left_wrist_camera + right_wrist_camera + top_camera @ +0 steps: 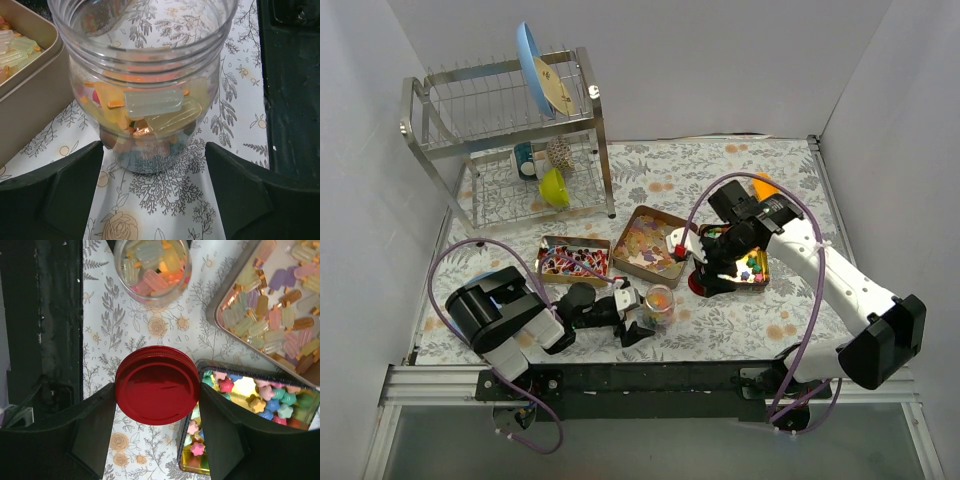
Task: Pack the candies
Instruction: Move the packing bottle to the center of the board, then close the bottle lid on the packing bottle.
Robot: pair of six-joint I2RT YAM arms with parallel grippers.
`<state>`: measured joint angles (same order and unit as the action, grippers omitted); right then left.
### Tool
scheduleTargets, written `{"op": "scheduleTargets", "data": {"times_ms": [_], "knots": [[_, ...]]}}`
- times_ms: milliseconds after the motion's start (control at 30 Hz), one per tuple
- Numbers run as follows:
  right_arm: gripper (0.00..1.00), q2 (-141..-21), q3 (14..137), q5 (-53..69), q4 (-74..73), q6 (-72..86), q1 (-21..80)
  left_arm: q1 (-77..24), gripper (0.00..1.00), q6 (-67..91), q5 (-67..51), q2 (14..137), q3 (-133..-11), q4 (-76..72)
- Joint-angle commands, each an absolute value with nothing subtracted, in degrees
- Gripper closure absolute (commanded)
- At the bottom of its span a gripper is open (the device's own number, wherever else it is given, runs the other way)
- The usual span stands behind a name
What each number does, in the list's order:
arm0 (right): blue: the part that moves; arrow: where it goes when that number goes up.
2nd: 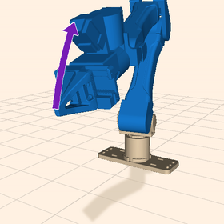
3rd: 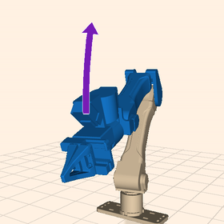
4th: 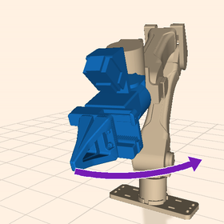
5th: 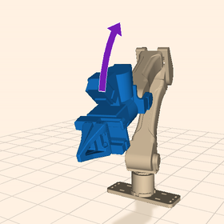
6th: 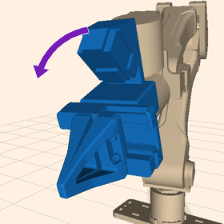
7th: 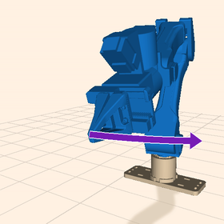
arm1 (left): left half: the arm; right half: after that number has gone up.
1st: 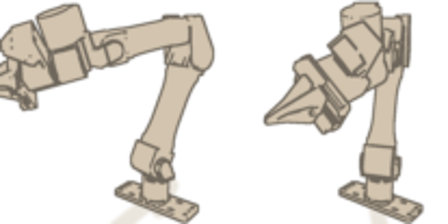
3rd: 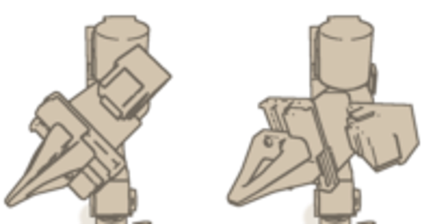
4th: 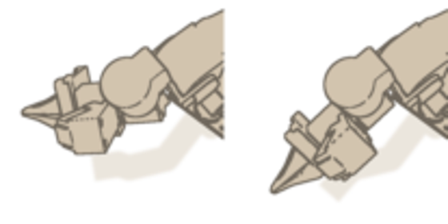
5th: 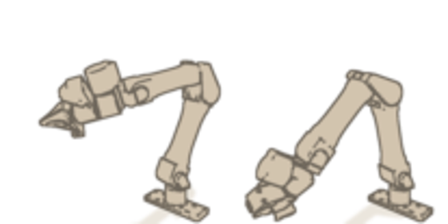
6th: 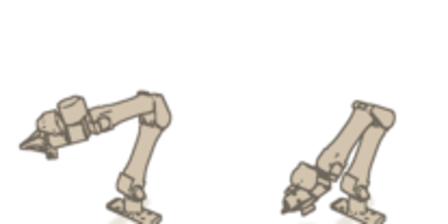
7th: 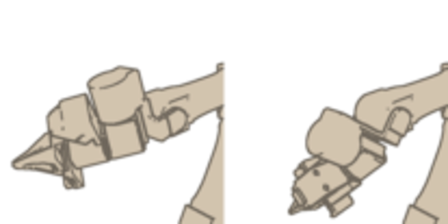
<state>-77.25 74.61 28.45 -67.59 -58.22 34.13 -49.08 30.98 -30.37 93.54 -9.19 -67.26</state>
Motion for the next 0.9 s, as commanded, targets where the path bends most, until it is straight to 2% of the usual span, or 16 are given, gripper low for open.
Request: {"op": "scheduleTargets", "data": {"times_ms": [0,333,467,733,867], "knots": [[0.46,-77.16,75.41,28.3,-68.73,-59.94,37.26,-50.71,0.18,31.21,-29.27,95.18,-10.46,-72.77],[0.46,-81.56,76.28,27.95,-64.86,-58.8,44.02,-51.5,0.18,29.62,-29.18,103.08,-10.11,-83.66],[0.46,-82.79,76.73,28.3,-64.6,-56.96,45.53,-51.59,0.21,29.71,-29.44,103.71,-10.63,-84.82],[0.46,-83.23,76.73,27.25,-62.75,-53.09,46.49,-52.82,0.19,29.53,-29.88,105.81,-12.13,-87.71],[0.47,-83.23,77.08,26.46,-63.63,-53.61,46.67,-53.44,0.21,30.76,-28.92,110.82,-11.96,-96.37]]}}
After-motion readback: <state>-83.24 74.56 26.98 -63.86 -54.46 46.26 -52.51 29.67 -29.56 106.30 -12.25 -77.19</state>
